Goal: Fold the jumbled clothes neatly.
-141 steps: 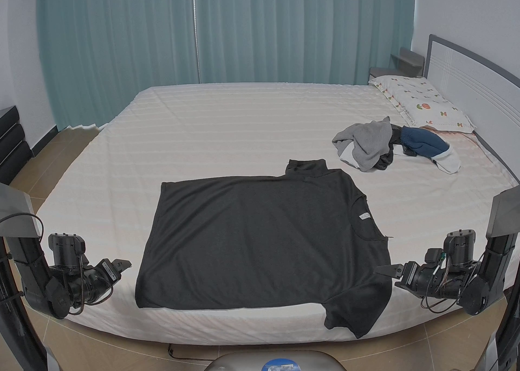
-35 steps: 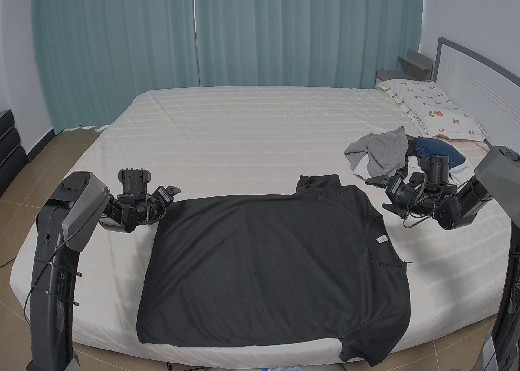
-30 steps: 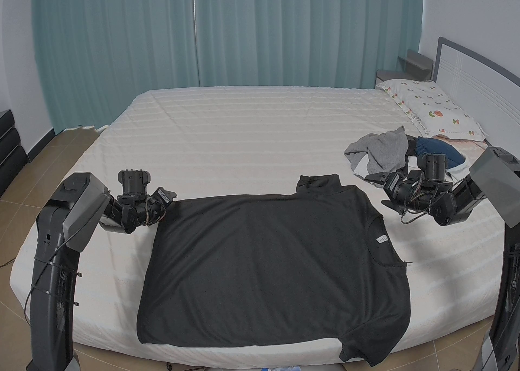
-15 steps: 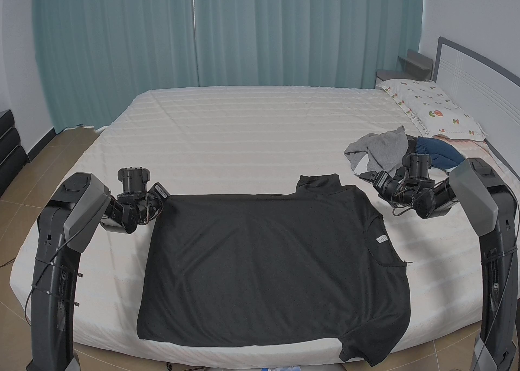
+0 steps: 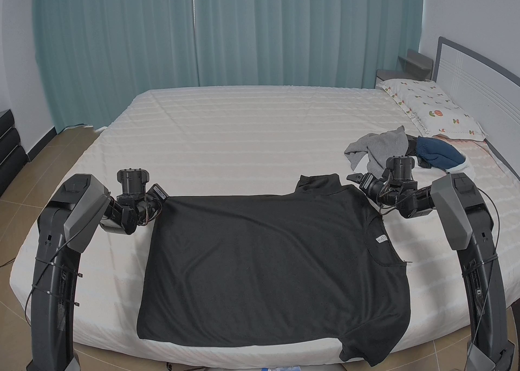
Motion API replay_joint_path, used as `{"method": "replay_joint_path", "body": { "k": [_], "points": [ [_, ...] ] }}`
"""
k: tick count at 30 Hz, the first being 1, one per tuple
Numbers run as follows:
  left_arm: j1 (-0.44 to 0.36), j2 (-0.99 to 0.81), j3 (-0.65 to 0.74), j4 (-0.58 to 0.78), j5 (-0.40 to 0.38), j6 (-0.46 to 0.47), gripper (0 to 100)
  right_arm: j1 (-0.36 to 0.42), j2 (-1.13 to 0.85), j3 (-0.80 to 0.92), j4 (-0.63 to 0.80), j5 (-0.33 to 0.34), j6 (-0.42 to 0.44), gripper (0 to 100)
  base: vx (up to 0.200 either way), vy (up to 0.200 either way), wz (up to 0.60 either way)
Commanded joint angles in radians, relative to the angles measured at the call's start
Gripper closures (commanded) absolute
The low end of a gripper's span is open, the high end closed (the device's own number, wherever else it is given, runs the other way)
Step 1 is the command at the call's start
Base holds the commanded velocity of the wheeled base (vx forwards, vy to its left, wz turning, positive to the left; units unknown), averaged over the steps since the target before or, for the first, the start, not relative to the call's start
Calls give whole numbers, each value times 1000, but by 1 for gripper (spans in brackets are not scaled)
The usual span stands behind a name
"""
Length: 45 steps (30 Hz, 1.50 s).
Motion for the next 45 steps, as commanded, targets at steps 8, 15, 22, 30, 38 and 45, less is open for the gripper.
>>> {"method": "replay_joint_path", "body": {
  "k": [8, 15, 22, 30, 38, 45],
  "points": [
    [2, 15, -28, -1, -2, 0, 100, 4, 41, -28, 16, -3, 3, 100, 0, 0, 0],
    [23, 31, -77, 6, 6, -2, 100, 4, 30, -28, -42, -48, 5, 100, 0, 0, 0],
    [28, 38, -95, 3, 9, -2, 100, 0, 19, -28, -117, -58, 5, 100, 0, 0, 0],
    [32, 59, -135, 3, 35, -3, 100, 1, 30, -28, -200, -57, -1, 100, 0, 0, 0],
    [26, 67, -137, 8, 29, -3, 100, 7, 78, -28, -239, -57, -24, 100, 0, 0, 0],
    [25, 65, -135, 9, 24, -3, 0, 9, 88, -28, -239, -55, -47, 0, 0, 0, 0]
  ]
}}
